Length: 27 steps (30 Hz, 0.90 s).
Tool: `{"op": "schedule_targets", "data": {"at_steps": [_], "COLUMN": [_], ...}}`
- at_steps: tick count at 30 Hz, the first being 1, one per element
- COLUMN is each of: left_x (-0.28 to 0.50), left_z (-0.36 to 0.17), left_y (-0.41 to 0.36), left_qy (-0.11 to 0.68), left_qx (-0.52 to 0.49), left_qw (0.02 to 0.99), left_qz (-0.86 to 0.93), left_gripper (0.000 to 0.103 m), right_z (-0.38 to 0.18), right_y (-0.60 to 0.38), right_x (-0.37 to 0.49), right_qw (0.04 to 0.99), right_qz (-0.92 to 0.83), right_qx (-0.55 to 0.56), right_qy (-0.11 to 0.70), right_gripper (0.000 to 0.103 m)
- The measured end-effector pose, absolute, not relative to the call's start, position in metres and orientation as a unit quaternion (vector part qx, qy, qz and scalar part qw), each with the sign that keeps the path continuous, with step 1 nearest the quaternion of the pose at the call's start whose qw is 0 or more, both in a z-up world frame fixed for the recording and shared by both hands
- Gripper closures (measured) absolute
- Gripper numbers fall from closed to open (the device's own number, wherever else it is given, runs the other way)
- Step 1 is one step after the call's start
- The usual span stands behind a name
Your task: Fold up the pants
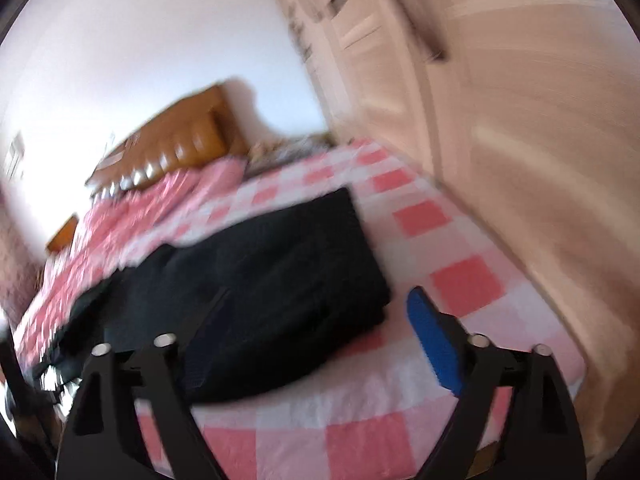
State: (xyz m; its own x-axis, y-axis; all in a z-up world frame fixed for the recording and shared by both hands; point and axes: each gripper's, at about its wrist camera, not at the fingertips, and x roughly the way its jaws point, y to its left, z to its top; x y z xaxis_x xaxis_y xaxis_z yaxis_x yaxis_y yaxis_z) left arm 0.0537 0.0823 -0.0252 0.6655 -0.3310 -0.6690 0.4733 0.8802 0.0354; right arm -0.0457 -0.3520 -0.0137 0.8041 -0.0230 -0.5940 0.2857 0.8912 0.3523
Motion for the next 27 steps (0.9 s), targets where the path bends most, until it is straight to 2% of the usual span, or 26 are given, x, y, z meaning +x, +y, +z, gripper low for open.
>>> {"op": "schedule_targets", "data": {"at_steps": [1, 5, 10, 15, 20, 24, 27], "left_x": [0.058, 0.062, 0.065, 0.067, 0.073, 0.079, 0.092], "left_z": [-0.026, -0.03, -0.037, -0.041, -0.049, -0.047, -0.048], "left_y": [0.084, 0.096, 0.132, 0.156, 0.179, 0.19, 0.198], "left_qy": [0.344, 0.352, 0.36, 0.365, 0.374, 0.367, 0.369], "left_qx": [0.111, 0.112, 0.072, 0.041, 0.003, -0.004, -0.013], "left_qw": [0.911, 0.912, 0.921, 0.925, 0.925, 0.929, 0.929], "left_qz": [-0.199, -0.178, -0.132, -0.097, -0.07, -0.038, -0.014], "left_gripper": [0.016, 0.016, 0.016, 0.016, 0.016, 0.016, 0.016], "right_z": [-0.024, -0.047, -0.046, -0.05, -0.042, -0.028, -0.048], "right_y": [-0.352, -0.362, -0.362, -0.358, -0.363, -0.357, -0.36], "right_x": [-0.042, -0.041, -0.033, -0.026, -0.028, -0.024, -0.015], "right_qw": [0.915, 0.882, 0.891, 0.883, 0.894, 0.898, 0.864], "right_qz": [-0.069, -0.053, -0.047, -0.045, -0.037, 0.007, 0.053], "right_qx": [0.242, 0.325, 0.314, 0.331, 0.33, 0.356, 0.418], "right_qy": [0.316, 0.337, 0.326, 0.328, 0.3, 0.258, 0.275], "right_gripper": [0.039, 0.039, 0.05, 0.052, 0.087, 0.089, 0.09]}}
